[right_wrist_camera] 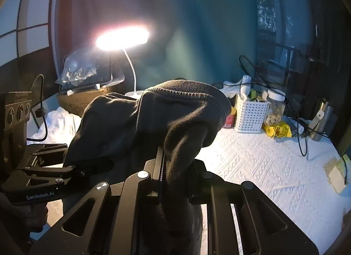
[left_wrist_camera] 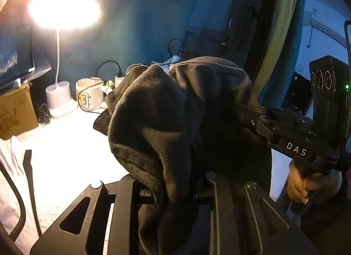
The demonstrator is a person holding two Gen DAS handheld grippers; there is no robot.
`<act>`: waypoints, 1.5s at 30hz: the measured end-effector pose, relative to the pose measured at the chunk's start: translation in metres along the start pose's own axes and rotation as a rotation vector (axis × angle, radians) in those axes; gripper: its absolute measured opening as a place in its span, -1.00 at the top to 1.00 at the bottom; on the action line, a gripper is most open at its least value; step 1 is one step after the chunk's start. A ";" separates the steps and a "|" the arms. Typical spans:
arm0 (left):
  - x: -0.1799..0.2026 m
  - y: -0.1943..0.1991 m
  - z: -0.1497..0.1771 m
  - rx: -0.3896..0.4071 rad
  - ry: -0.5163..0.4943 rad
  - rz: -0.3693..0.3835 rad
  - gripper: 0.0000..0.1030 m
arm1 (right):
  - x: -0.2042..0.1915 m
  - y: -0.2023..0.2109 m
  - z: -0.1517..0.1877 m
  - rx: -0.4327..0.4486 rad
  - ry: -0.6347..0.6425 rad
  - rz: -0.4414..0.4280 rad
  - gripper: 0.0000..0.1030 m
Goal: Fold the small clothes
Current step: 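Lift the folded shirt off the table with both grippers, then carry the lifted brown sweatshirt with both grippers toward the white cloth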
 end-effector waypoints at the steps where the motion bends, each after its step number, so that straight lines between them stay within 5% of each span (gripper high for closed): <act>1: 0.002 0.002 0.000 0.007 -0.005 -0.002 0.61 | -0.001 0.004 0.000 0.008 0.001 0.002 0.68; 20: 0.019 0.070 0.002 0.187 -0.077 -0.016 0.64 | -0.033 0.082 -0.012 0.164 0.041 0.026 0.69; 45: -0.013 0.169 0.016 0.347 -0.125 -0.162 0.64 | -0.130 0.133 -0.043 0.328 0.191 -0.032 0.69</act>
Point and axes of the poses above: each gripper's, at about its wrist camera, not at the fingertips, and y roughly against the way its jaws point, x to its right, z to its underside, the point moved 1 cm from there along -y, roughly the way its jaws point, and after that the axes turned 10 degrees about -x, right-handed, at the moved point
